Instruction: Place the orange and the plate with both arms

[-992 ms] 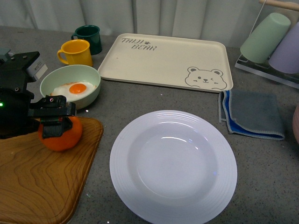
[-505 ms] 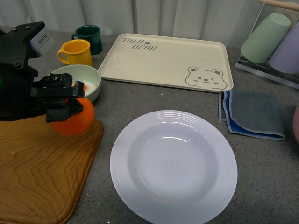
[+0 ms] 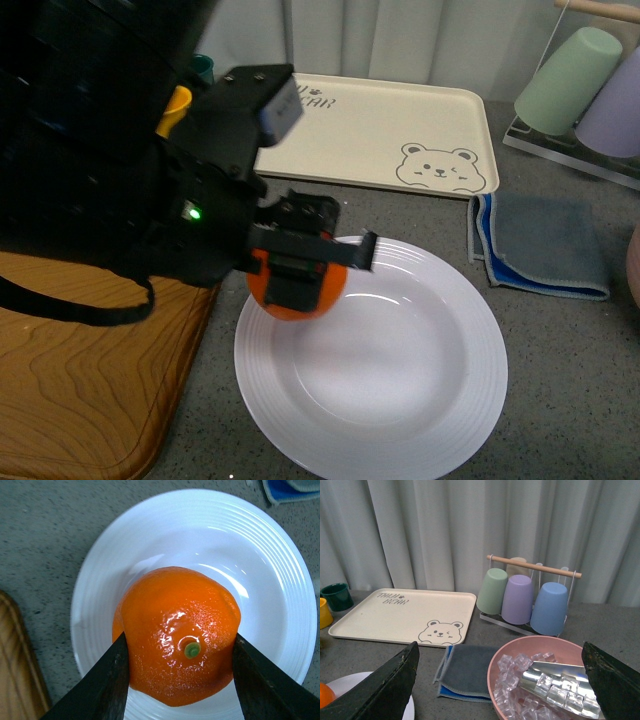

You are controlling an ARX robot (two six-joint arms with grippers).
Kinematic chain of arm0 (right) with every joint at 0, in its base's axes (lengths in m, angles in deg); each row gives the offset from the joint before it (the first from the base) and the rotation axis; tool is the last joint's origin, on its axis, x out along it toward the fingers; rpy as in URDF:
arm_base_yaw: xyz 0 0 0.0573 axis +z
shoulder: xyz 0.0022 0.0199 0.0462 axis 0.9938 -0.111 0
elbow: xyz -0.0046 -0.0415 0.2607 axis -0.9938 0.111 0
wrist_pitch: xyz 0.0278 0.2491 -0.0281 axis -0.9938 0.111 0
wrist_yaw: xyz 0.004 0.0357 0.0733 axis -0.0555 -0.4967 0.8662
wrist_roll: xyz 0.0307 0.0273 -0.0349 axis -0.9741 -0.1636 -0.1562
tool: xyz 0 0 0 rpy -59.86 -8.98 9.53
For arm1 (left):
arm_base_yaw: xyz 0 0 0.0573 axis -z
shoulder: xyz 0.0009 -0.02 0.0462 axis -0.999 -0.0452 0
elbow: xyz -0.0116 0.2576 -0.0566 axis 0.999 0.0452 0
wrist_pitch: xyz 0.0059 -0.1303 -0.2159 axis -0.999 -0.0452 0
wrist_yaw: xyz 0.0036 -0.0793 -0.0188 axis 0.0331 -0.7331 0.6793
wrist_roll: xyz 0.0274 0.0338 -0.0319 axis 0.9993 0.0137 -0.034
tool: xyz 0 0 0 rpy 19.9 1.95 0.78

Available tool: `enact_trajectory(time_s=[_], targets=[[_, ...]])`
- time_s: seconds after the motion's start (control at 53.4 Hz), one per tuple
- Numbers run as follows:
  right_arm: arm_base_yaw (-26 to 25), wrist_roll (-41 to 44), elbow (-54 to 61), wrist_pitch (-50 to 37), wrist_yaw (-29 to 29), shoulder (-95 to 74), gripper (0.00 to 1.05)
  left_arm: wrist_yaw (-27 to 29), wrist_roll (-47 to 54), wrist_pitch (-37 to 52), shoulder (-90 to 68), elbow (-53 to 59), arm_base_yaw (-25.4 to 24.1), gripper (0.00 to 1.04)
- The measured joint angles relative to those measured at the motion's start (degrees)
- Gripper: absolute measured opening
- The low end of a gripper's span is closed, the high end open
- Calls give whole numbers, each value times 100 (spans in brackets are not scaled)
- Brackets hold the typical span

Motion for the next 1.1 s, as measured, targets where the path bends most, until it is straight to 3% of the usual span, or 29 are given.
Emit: enact_trajectory(time_s=[0.655,0.973,1.104], targets=[[0,2,0,0,0,0,95,190,-157,293,-986,-426,223,49],[2,2,0,0,0,0,95,258,-295,295,-566,-203,116,98],[0,2,0,0,0,0,95,286,-378,446,-33,28,-70,97]])
